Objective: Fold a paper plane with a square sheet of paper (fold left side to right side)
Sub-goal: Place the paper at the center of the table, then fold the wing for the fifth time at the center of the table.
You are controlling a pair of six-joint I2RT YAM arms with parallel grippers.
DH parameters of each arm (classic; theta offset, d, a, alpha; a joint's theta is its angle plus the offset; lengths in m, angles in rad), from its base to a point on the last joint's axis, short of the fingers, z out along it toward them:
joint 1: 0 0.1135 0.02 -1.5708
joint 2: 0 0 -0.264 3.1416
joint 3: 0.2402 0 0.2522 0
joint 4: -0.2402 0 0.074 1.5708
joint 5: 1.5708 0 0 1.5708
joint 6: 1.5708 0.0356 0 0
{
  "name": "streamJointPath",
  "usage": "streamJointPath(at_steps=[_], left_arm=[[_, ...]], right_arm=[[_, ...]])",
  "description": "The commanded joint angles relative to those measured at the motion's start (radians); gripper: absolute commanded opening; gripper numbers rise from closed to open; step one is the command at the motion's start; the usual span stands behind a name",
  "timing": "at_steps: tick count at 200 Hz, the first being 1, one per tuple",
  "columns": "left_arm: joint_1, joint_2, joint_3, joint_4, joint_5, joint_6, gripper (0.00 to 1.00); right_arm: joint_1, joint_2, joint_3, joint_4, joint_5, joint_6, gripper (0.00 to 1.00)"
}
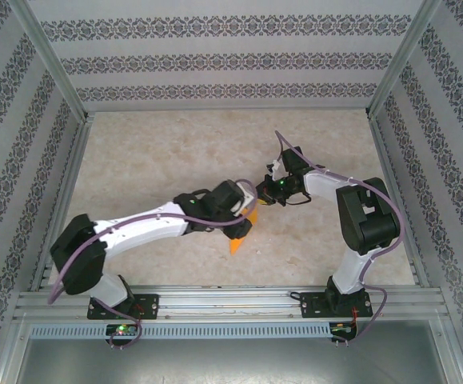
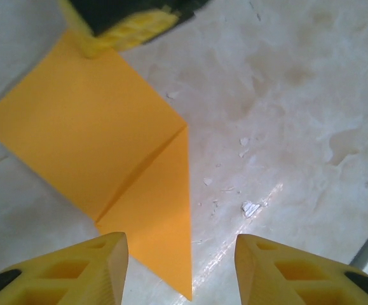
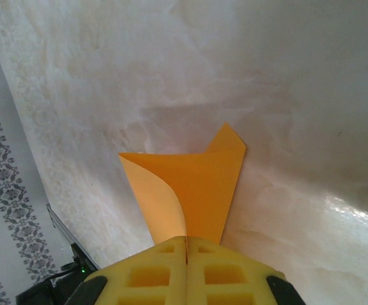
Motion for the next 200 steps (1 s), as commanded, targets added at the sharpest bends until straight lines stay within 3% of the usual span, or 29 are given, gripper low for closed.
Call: streamJointPath(at_steps=[1,86,139,200], left_arm=[[-0.053,0.089,0.069,-0.117,-0.124,0.014,0.5],[-0.127,0.309,0.215,-0.223,-0.248,-0.046,0.56],[-0.127,0.338,0.205,-0.23,-0.3,-0.072,0.54],[-0.126,0.345,0.194,-0.227,-0.324,-0.088,0.44]], right_arm=[[0.0,0.001,0.03,-0.025,0.026,0.047,0.0],[0.0,0.012,0.026,-0.029,0.035,0.063,0.0],[-0.001,0.018,0.022,-0.029,0.037,0.063,0.0],[0.0,0.026,0.021,-0.029,0.043,0.063,0.0]])
